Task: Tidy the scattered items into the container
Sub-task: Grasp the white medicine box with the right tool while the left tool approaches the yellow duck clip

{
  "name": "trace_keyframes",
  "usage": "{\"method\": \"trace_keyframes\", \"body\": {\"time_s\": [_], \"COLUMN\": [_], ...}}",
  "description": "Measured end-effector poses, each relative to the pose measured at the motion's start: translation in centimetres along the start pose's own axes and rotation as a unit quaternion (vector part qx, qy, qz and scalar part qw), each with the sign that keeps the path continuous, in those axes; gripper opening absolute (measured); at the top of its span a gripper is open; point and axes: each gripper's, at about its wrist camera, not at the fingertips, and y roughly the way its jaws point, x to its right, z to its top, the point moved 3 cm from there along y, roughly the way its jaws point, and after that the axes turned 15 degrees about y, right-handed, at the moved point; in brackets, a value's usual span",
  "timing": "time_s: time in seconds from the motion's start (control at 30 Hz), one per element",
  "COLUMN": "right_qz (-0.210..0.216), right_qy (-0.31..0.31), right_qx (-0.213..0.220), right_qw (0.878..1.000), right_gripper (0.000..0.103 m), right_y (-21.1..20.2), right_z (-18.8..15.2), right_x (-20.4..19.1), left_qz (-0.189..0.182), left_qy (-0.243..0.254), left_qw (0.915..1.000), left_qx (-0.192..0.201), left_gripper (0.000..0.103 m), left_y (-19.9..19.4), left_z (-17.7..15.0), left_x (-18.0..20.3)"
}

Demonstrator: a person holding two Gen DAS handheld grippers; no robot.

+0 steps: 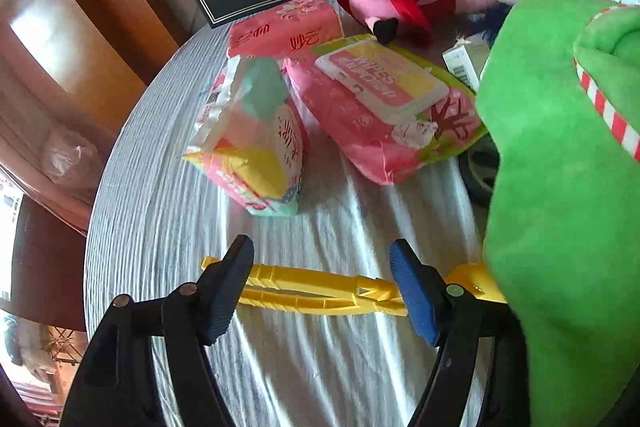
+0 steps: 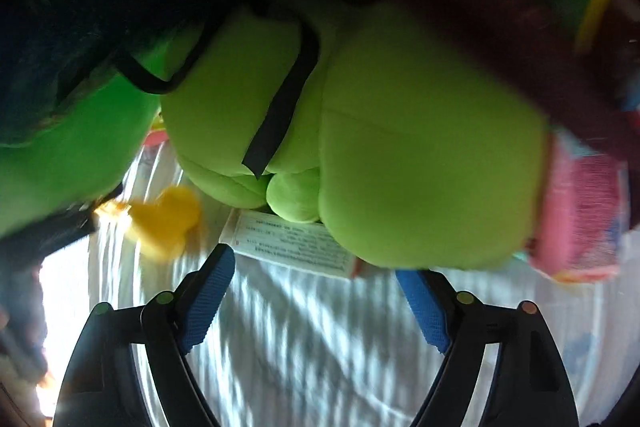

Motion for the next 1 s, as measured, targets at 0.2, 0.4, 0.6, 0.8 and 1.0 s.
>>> {"method": "trace_keyframes", "body": {"time_s": [0.2,0.4,0.6,0.8,1.0], "right_qz": [0.06,0.044,0.018,0.015,0.048], "right_qy": [-0.048,-0.069,-0.069,-0.087,-0.158], "right_qx": [-0.057,-0.071,-0.04,-0.028,-0.003], "right_qw": [0.995,0.994,0.997,0.996,0.986], "right_gripper": [0.064,0.065,0.065,0.066,0.071], "right_y": [-0.3,-2.1,-3.8,-4.4,-3.2], "right_z": [-2.3,-4.4,-3.7,-3.2,-2.7], "right_x": [-2.8,-1.8,0.3,1.6,-0.5], "left_qz": [-0.034,-0.097,-0.134,-0.161,-0.092], "left_qy": [-0.037,-0.116,-0.14,-0.18,-0.168], "left_qw": [0.9986,0.9884,0.9809,0.9704,0.9806], "left_qx": [-0.014,-0.013,0.011,-0.01,-0.043], "left_gripper": [0.07,0.07,0.07,0.069,0.031], "left_y": [-1.7,-3.4,-5.6,-3.3,-3.0], "left_z": [-3.6,-6.9,-5.4,-5.2,-8.4], "left_x": [-0.7,-1.1,2.3,7.4,7.0]}}
